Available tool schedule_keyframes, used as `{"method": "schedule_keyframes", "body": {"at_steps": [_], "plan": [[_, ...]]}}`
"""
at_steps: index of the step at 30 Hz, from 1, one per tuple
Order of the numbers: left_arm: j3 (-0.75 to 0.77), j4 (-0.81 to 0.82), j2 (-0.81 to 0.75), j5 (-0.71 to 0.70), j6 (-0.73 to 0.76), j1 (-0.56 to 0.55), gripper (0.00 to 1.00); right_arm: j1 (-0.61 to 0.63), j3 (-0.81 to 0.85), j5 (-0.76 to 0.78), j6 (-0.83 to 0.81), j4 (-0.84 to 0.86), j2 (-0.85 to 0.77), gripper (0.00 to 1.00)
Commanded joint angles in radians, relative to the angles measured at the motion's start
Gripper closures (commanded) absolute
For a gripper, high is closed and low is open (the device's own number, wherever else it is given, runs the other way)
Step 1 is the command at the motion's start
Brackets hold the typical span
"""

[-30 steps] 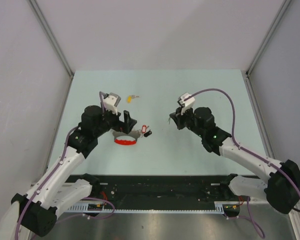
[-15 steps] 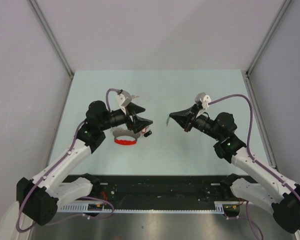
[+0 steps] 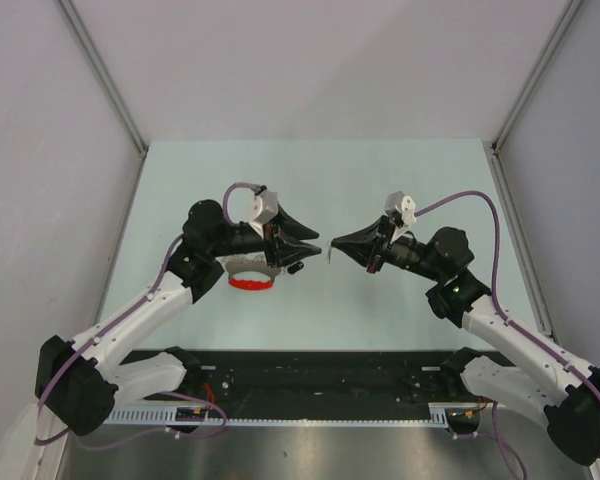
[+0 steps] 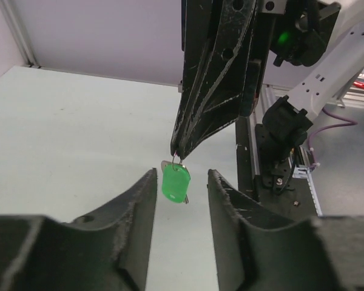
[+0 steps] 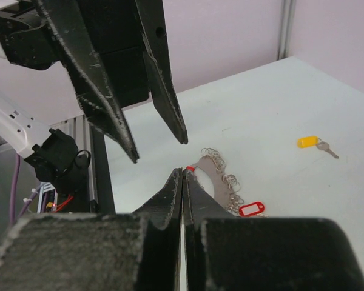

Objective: Put the keys on the keyring

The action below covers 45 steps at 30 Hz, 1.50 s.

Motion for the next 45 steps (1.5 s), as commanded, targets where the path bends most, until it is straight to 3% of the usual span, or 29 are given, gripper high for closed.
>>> {"method": "schedule_keyframes", "body": {"at_steps": [1, 4, 23, 32, 38, 41, 45], "plan": [[0.054, 0.038, 0.022, 0.044, 0.003, -0.013, 0.62, 0.011, 0.002, -0.030, -0.001, 0.058, -0.016, 1.00], [0.064, 0.040, 0.037, 0.040, -0.009, -0.021, 0.69, 0.014, 0.001, -0.033, -0.005, 0.057, -0.016, 1.00], [0.089, -0.049, 0.097, 0.060, -0.011, -0.033, 0.76, 0.019, 0.001, -0.024, -0.011, 0.055, -0.014, 1.00], [0.094, -0.038, 0.099, 0.072, -0.032, -0.034, 0.86, 0.026, 0.002, -0.030, -0.015, 0.055, 0.004, 1.00], [0.086, -0.031, 0.091, 0.073, -0.038, -0.037, 1.00, 0.029, 0.002, -0.027, -0.021, 0.046, 0.012, 1.00], [0.095, -0.098, 0.079, 0.041, 0.004, -0.036, 1.00, 0.026, 0.002, -0.013, -0.025, 0.029, 0.007, 1.00], [0.127, -0.279, 0.050, -0.040, 0.122, -0.036, 1.00, 0.000, 0.004, 0.013, -0.002, -0.017, -0.022, 0.69]]}}
